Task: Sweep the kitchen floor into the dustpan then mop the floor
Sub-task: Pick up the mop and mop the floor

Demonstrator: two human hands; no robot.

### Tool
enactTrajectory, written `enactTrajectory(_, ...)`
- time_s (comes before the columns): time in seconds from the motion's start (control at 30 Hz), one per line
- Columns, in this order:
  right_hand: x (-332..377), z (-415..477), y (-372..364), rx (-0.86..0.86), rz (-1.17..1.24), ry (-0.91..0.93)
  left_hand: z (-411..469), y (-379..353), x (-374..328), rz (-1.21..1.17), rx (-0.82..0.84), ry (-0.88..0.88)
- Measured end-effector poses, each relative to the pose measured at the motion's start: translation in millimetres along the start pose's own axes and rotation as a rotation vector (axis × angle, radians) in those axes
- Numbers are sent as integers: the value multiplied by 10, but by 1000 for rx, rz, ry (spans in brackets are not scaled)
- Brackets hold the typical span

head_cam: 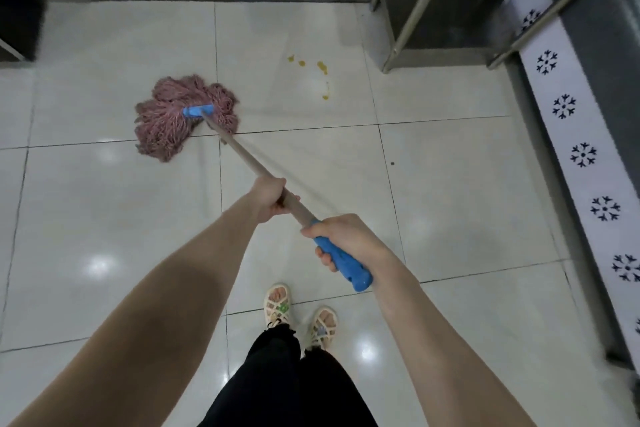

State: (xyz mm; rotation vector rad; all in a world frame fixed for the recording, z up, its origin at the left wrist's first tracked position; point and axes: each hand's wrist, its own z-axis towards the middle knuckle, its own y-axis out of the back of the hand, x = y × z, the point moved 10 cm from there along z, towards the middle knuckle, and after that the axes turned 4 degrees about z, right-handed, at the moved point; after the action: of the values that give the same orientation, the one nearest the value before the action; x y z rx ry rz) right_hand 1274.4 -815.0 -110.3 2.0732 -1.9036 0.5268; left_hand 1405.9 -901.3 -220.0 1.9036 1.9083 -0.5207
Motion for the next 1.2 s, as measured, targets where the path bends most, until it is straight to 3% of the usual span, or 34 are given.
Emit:
enactTrajectory(0.47, -1196, -1013, 1945, -306, 390, -10, -658, -2865, 595, 379, 371, -4)
enactTrajectory(0.67, -1448, -1224, 2301, -403, 485, 7, -898, -3485, 798, 425, 479, -10)
enactTrajectory(1.0, -1407, -1153, 2015, -330, 403, 21, -857, -3090, 863, 273, 438, -14)
enactTrajectory(1.2, -1397, -1070, 1121, -214, 364, 47, -904, -2076, 951, 242, 354, -14)
